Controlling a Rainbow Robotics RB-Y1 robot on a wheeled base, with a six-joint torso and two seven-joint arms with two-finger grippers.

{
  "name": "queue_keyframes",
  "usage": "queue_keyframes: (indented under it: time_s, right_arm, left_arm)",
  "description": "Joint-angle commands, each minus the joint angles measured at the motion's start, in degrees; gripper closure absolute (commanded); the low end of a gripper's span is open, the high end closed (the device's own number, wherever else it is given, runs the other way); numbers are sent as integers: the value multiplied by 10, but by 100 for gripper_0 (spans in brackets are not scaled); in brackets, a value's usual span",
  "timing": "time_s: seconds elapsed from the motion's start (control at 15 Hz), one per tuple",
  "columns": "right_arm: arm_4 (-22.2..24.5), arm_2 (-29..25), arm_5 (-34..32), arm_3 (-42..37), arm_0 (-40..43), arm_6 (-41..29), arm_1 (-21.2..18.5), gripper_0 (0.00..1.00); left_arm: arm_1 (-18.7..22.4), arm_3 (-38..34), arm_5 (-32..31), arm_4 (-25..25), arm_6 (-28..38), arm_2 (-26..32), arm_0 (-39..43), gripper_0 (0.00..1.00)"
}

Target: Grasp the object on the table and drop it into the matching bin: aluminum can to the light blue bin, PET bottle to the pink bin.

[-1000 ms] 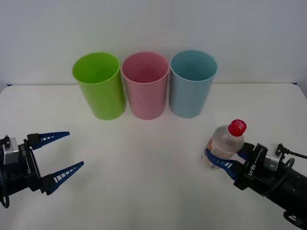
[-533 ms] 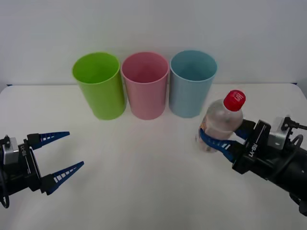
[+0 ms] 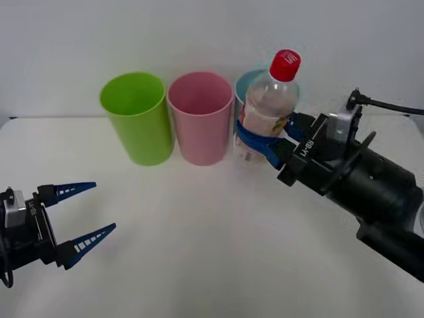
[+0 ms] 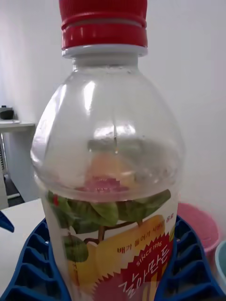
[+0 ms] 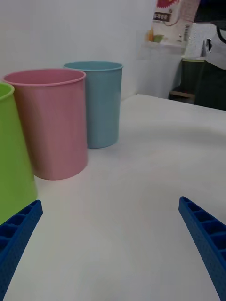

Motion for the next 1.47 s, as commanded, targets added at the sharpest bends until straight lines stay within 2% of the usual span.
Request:
queue_keyframes:
  time_s: [0.07,0.47,0.6,0.8,1.07,1.47]
  right_arm:
    - [15,48,66,68,-79,-7,0,100]
    - [-1,133,192,236,-241,-7,0,100]
    - [-10,146,219,279,-283,-7,2,100]
    - [-9,148,236,356,-337,-2,26,100]
    - [2,149,270,425,-379,5,56,100]
    - [6,163,309,481,-411,11,60,100]
  left_arm:
    - [0,0,0,0,0,0,0,0]
    - [0,0,0,0,0,0,0,0]
    - [0,0,0,0,0,0,0,0]
    - [0,0,0,0,0,0,0,0]
    - [0,0,0,0,0,0,0,0]
    - [0,0,0,0,0,0,0,0]
